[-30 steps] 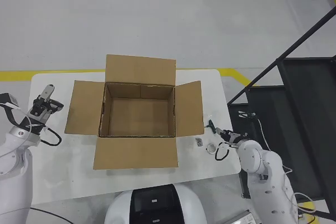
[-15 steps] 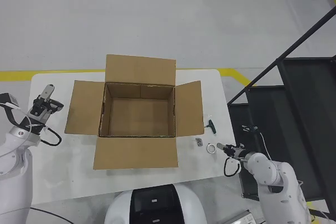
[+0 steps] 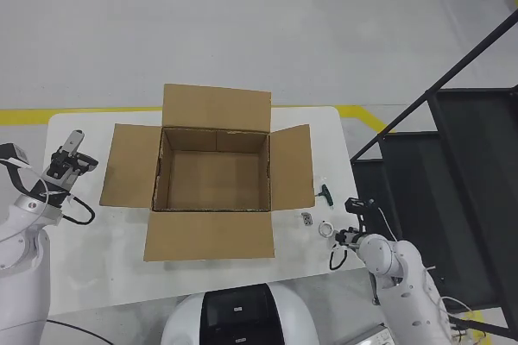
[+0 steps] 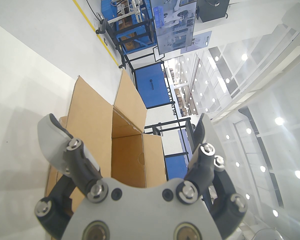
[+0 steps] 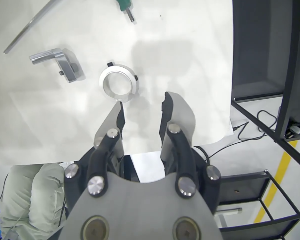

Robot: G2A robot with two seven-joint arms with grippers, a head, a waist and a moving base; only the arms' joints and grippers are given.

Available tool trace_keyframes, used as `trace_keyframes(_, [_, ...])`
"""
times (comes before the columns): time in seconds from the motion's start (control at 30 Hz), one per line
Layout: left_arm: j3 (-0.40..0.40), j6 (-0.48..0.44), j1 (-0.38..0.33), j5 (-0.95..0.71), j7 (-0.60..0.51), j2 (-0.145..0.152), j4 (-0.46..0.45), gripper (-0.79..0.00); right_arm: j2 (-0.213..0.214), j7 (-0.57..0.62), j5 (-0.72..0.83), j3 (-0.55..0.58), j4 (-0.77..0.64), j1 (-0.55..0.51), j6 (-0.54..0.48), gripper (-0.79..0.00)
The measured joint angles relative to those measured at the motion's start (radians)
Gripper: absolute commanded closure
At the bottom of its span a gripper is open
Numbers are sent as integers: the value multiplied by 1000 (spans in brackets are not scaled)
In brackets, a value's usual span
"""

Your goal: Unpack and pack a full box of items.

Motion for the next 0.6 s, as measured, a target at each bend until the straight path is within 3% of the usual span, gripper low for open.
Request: trace_keyframes(0.6, [0, 0, 0, 0, 0, 0, 0, -785, -3, -53, 39, -63, 102, 64, 53, -206])
